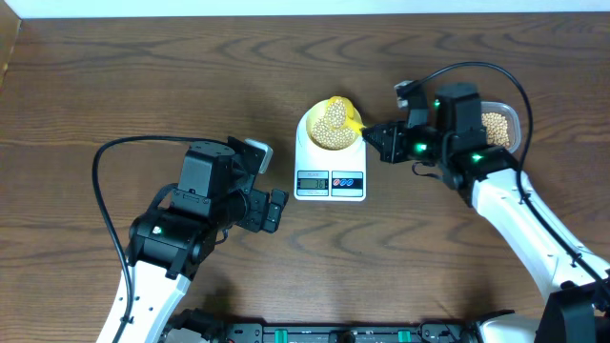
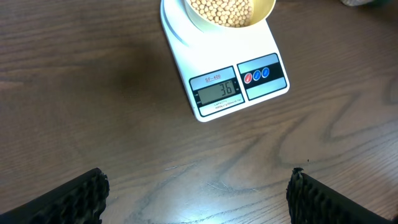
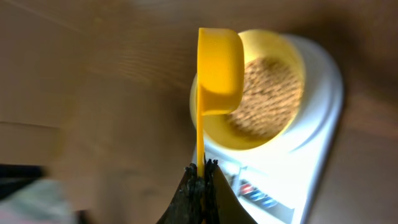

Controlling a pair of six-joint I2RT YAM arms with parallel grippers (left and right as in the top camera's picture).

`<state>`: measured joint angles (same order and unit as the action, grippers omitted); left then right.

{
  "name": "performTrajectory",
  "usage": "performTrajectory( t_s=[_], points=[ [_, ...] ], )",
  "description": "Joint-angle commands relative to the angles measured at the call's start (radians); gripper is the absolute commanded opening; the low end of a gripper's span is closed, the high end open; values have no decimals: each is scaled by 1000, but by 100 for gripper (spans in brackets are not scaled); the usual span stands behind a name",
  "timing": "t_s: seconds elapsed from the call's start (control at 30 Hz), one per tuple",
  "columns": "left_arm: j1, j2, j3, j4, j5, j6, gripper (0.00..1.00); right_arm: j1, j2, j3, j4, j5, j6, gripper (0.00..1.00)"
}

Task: Scoop item into bowl and weigh 50g on scale
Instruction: 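Carry the filled scoop with the right gripper over the bowl, then tilt the scoop with the right gripper to pour soybeans into bowl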

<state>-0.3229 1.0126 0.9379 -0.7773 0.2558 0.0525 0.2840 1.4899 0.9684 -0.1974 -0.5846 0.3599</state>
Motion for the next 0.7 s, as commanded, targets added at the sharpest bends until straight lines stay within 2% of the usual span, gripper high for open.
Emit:
performTrajectory(
  t_s=[0.0, 0.2, 0.67],
  points=[
    [-3, -1, -5, 2, -10, 2, 94, 40, 7, -1, 4, 200, -215, 1],
    [-3, -1, -5, 2, -10, 2, 94, 103, 7, -1, 11, 347, -346, 1],
    [-3, -1, -5, 2, -10, 2, 94, 146, 7, -1, 91, 362, -429, 1]
  ],
)
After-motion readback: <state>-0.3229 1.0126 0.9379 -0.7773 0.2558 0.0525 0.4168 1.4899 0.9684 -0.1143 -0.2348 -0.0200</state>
